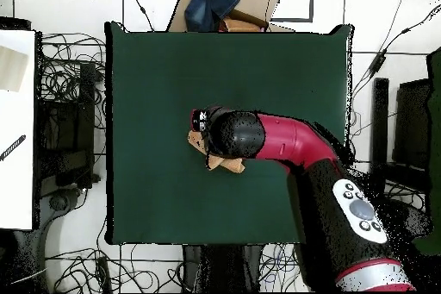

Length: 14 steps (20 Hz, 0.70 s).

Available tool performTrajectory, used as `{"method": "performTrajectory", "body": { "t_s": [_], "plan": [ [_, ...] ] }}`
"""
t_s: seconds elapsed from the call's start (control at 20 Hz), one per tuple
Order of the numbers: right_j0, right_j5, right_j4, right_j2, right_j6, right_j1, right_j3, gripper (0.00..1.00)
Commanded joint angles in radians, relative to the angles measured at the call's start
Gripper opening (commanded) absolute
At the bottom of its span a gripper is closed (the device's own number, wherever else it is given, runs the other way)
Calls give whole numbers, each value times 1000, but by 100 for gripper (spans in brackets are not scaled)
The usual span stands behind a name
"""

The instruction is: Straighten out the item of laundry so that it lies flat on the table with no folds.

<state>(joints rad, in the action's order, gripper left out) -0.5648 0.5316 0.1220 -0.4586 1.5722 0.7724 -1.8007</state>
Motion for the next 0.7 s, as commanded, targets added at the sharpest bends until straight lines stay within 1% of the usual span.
{"method": "performTrajectory", "body": {
  "t_s": [0.05,0.5,0.7],
  "plan": [
    [-26,163,-31,-70,-15,-26,35,100],
    [-57,197,-18,-90,-45,-38,54,100],
    [-53,195,-5,-91,-35,-46,66,100]
  ]
}}
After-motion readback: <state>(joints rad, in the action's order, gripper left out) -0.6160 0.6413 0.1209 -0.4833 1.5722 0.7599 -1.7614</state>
